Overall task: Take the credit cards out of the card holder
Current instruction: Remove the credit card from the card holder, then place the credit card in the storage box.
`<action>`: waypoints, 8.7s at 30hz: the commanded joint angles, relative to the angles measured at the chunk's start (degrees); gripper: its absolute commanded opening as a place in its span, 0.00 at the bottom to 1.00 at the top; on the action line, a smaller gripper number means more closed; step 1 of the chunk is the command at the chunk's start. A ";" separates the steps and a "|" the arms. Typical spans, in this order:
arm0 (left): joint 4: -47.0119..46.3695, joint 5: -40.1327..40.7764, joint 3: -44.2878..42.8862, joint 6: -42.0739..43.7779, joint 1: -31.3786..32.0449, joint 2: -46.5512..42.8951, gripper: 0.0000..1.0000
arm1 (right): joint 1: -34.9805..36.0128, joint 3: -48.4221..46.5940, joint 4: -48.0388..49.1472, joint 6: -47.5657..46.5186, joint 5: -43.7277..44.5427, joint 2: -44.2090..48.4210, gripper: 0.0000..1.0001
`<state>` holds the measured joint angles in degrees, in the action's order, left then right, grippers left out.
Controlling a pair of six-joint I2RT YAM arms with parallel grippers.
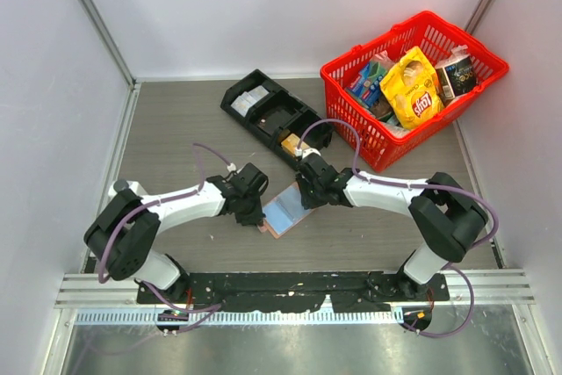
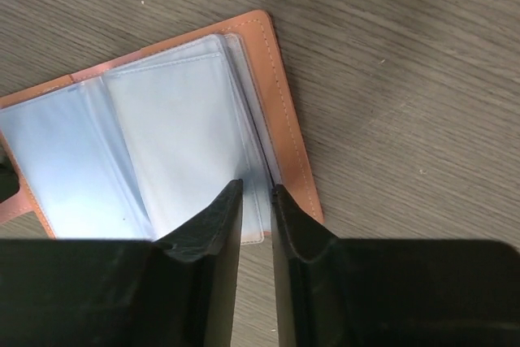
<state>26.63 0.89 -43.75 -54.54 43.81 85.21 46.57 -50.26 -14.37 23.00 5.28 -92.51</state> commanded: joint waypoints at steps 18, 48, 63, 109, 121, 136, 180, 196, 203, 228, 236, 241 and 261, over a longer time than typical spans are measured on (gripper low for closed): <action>-7.03 5.26 1.29 0.49 0.05 -0.48 0.13 | 6.43 -4.14 0.23 0.47 -13.53 5.23 0.15; -17.76 -8.09 -8.81 -6.28 2.24 4.69 0.31 | -7.81 -1.07 2.42 -2.18 -6.51 -0.48 0.26; -4.15 4.90 -4.94 2.85 2.33 7.78 0.24 | -7.01 4.91 1.28 3.98 -11.96 7.69 0.22; -37.79 -1.59 5.25 -21.74 1.80 7.69 0.34 | -11.32 7.28 10.77 3.01 -19.61 1.02 0.16; -48.59 -2.82 8.58 -20.86 1.80 2.51 0.21 | -11.32 7.72 10.94 3.71 -18.64 0.58 0.14; -51.15 -2.73 10.88 -22.01 1.80 0.48 0.15 | -11.32 7.46 10.50 4.42 -17.67 -0.30 0.14; -71.12 -1.41 19.93 -22.27 1.89 0.58 0.00 | -10.88 8.25 8.57 7.23 -11.96 -3.91 0.02; -39.40 6.14 25.82 -21.22 1.89 -22.44 0.00 | -10.88 4.21 5.15 6.09 -10.82 -0.92 0.03; -30.77 9.05 25.12 -17.09 0.84 -34.66 0.00 | -10.88 1.57 3.47 4.86 -10.99 3.03 0.17; -53.52 -10.30 -6.60 -10.23 -24.39 4.94 0.00 | -10.88 3.50 -5.93 1.25 -0.97 33.79 0.73; -52.21 -7.57 -20.05 -15.67 -25.35 21.12 0.00 | -10.88 4.73 -7.78 0.99 0.61 36.70 0.73; -52.56 -7.65 -24.27 -20.60 -25.36 27.81 0.00 | -10.88 5.17 -7.69 0.90 0.17 36.00 0.73; -37.81 -3.35 -26.22 -10.77 -25.36 24.49 0.41 | -10.88 3.85 -7.60 -1.21 -1.06 31.78 0.73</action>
<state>-14.61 -4.29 -71.42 -69.36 18.68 116.53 35.53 -44.97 -22.59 23.16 4.38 -59.68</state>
